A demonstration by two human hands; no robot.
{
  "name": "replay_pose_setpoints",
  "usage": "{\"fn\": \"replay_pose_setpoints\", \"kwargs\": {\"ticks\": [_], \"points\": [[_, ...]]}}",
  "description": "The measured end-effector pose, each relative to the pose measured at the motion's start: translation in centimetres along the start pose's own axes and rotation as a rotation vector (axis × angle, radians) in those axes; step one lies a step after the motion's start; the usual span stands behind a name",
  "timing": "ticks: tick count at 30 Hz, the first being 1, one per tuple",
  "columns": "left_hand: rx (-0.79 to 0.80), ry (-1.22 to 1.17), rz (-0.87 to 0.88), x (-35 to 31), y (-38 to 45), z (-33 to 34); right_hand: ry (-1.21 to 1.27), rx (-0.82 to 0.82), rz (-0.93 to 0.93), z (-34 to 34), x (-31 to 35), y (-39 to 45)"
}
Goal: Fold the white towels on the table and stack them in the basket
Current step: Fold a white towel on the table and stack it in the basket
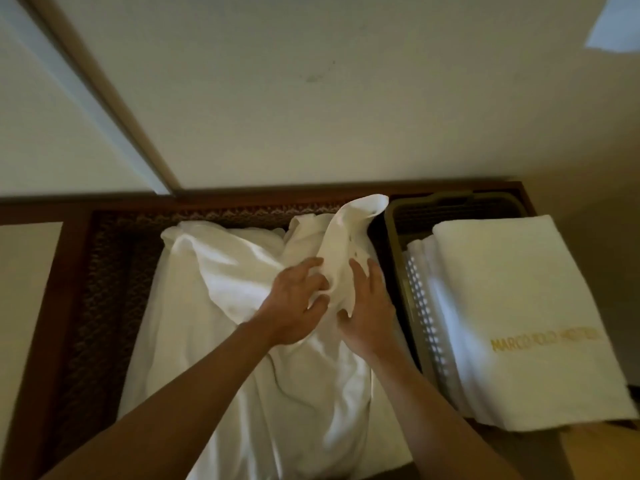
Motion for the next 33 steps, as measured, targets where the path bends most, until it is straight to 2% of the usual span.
{"fn": "replay_pose_setpoints", "kwargs": {"ticks": [1,3,6,8,10,12,15,17,19,20,23,25,27,29,33], "points": [[0.112,-0.145,-0.042,-1.4,-1.1,0.5,-0.081,0.012,-0.064,-0.6,0.3,-0.7],[0.197,-0.331,-0.088,-4.1,-3.0,0.6,-0.2,0.104,-0.187,-1.1,0.9,-2.3],[0.17,-0.386,-0.022,-7.8,-5.5,0.0,-0.282,0.22,-0.314,-1.3,0.8,-5.4],[0.148,-0.459,-0.057,-8.8,-7.2,-0.3,-0.271,0.285,-0.299,-1.7,0.2,-7.5],[0.176,-0.484,-0.123,-8.7,-9.5,-0.1,-0.245,0.268,-0.263,-2.8,0.0,-10.4],[0.326,-0.374,-0.165,-8.4,-12.1,0.9,-0.257,0.214,-0.277,-3.5,-0.1,-13.6],[0.585,0.156,-0.226,-7.1,-17.0,3.0,0.045,0.266,-0.254,-3.3,-0.7,-19.1],[0.628,0.536,-0.222,-6.3,-19.5,3.4,0.24,0.308,-0.217,-2.8,-1.2,-22.0],[0.577,0.619,-0.188,-6.4,-22.3,3.3,0.267,0.349,-0.212,-2.1,-1.4,-24.8],[0.506,0.534,-0.193,-6.4,-23.5,2.9,0.233,0.382,-0.202,-1.5,-1.6,-25.9],[0.264,0.04,-0.287,-7.6,-27.7,1.1,0.092,0.487,-0.133,0.3,-2.7,-29.0],[0.236,-0.172,-0.297,-8.6,-30.1,0.4,-0.01,0.51,-0.132,1.5,-2.9,-30.7],[0.275,-0.279,-0.333,-8.8,-32.7,0.0,-0.073,0.526,-0.126,2.7,-2.5,-32.4],[0.289,-0.287,-0.366,-8.3,-34.8,-0.9,-0.136,0.551,-0.105,4.1,-1.9,-34.0],[0.203,-0.317,-0.51,-4.9,-40.9,-4.4,-0.201,0.533,-0.104,7.1,0.8,-37.2]]}}
Point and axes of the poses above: each hand's wrist, its own y-axis towards the middle knuckle, its own z-axis out of the palm, x = y × z, the point moved 7 cm from there along y, towards the middle knuckle, and after that the axes turned 6 degrees about z, right-handed, at the moved point
